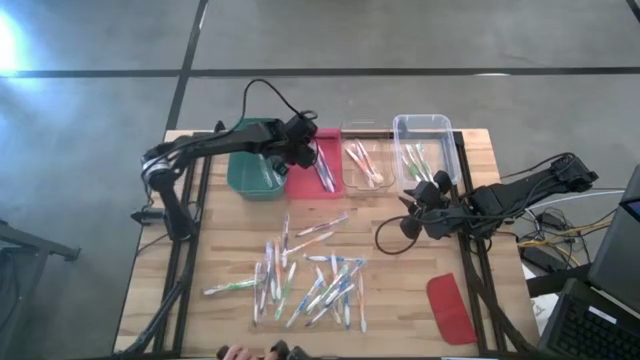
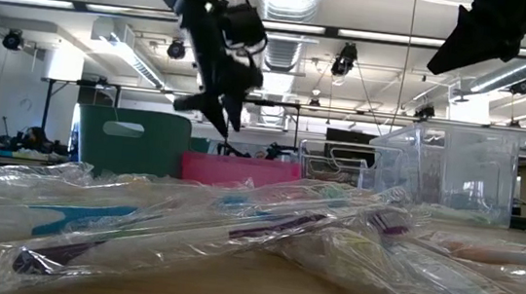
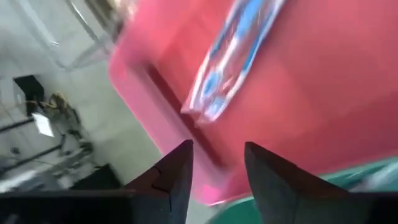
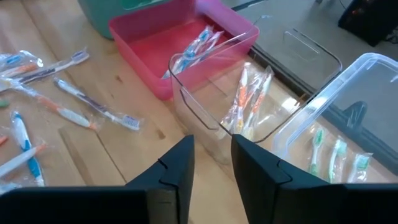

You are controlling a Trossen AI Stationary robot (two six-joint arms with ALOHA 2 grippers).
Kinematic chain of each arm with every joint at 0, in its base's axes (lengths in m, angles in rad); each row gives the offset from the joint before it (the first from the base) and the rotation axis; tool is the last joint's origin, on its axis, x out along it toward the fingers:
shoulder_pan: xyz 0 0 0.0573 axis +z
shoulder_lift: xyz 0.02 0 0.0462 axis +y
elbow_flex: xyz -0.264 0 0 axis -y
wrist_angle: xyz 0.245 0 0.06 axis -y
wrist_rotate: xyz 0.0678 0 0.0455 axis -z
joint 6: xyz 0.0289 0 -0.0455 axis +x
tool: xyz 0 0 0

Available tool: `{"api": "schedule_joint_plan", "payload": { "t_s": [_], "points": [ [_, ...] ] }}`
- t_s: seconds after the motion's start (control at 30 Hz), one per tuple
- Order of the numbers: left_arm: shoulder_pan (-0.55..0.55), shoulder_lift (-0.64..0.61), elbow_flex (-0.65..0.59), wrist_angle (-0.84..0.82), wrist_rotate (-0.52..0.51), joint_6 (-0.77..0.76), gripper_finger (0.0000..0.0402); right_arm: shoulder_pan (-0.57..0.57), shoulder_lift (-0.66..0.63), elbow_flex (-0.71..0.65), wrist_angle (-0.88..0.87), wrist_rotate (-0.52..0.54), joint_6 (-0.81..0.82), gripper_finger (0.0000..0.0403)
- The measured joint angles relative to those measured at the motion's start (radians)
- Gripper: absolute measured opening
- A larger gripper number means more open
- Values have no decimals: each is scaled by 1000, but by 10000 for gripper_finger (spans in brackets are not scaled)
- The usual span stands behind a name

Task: Pick & Place Toothbrushes
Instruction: Put the green toothbrush into the white bin

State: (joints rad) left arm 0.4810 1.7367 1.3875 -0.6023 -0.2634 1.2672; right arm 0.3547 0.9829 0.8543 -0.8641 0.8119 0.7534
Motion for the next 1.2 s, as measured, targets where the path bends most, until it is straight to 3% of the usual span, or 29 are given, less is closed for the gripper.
{"api": "schedule_joint_plan", "payload": {
  "t_s": [0.1,0.4,0.67,0.87,1.07,1.2],
  "points": [
    [-6,-63,-1,-23,71,-116,141,0,0,0,4,9,-20,86],
    [-6,-242,-1,-24,80,-498,131,-4,0,44,30,141,-211,50],
    [-5,-391,-1,-93,97,-734,126,-10,0,130,98,491,-500,31],
    [-6,-436,-3,-105,162,-786,126,-23,0,190,146,745,-611,28],
    [-6,-430,-3,-113,247,-795,126,-91,1,273,146,744,-646,26],
    [-6,-428,-30,-99,261,-794,126,-142,2,326,146,597,-713,13]
  ]
}}
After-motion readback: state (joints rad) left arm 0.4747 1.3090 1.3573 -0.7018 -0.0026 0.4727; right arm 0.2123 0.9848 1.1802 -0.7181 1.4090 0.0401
